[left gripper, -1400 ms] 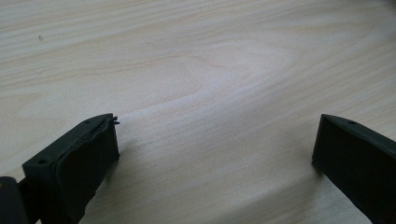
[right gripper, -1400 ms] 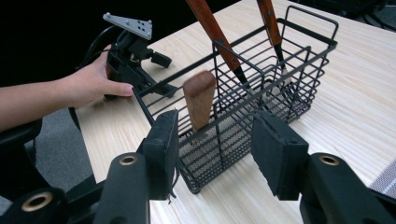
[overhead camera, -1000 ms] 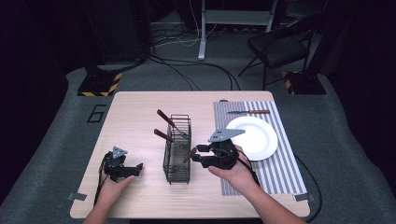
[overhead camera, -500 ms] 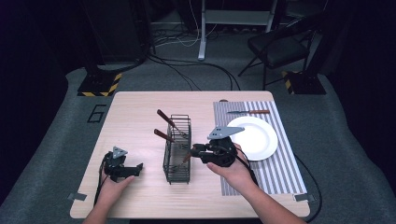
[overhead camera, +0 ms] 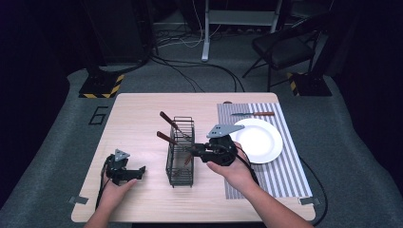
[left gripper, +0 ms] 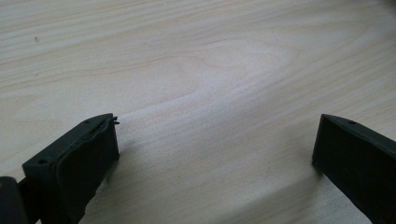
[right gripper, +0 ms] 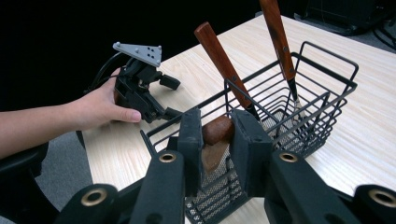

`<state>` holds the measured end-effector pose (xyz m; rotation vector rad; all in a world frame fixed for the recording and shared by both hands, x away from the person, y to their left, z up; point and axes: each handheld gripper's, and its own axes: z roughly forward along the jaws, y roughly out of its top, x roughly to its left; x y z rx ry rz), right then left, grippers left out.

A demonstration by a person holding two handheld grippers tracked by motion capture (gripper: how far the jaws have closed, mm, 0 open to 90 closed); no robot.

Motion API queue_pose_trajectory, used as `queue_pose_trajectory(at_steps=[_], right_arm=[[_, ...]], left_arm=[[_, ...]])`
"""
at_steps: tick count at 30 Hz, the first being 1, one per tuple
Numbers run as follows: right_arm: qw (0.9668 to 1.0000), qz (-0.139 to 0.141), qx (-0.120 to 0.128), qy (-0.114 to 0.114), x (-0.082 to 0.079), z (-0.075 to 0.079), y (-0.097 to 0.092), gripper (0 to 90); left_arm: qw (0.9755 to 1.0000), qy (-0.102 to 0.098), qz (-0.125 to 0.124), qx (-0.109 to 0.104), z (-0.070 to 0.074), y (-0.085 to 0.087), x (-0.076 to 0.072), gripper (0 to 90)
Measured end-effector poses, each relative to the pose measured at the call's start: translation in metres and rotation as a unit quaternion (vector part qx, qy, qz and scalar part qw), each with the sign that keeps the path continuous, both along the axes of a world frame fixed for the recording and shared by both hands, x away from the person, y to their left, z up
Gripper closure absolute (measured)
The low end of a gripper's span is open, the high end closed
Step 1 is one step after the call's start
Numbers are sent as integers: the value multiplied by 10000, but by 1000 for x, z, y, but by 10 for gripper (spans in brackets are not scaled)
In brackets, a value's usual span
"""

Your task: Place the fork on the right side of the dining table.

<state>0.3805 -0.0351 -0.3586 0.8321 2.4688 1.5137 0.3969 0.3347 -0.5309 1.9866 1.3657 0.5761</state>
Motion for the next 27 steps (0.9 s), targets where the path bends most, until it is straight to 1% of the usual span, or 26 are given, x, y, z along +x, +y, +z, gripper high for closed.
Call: queue_pose_trajectory(at_steps=[7,8,14,20,21,22,24,26,27], right_arm=[[10000,-29,43,-65,0,6,2,742],[9999,-11,43,-112,0,9,3,742],[9998,3,54,-182,0,15,4,743],[9994,55,38,-346,-1,26,7,743],[9994,55,38,-346,-1,26,7,743],[9992,54,23,-383,-2,30,9,742],[9993,45,28,-378,-2,32,9,742],[9991,69,35,-424,-3,38,10,743],[9991,69,35,-424,-3,38,10,743]], left_arm=[[10000,-1,0,-1,0,0,0,1],[10000,1,-1,0,0,0,0,1],[10000,0,-1,1,0,0,0,1],[10000,0,1,-1,0,0,0,1],[10000,0,1,-1,0,0,0,1],[10000,-1,1,-1,0,0,0,1],[10000,-1,1,0,0,0,0,1],[10000,0,1,-1,0,0,0,1],[10000,0,1,-1,0,0,0,1]])
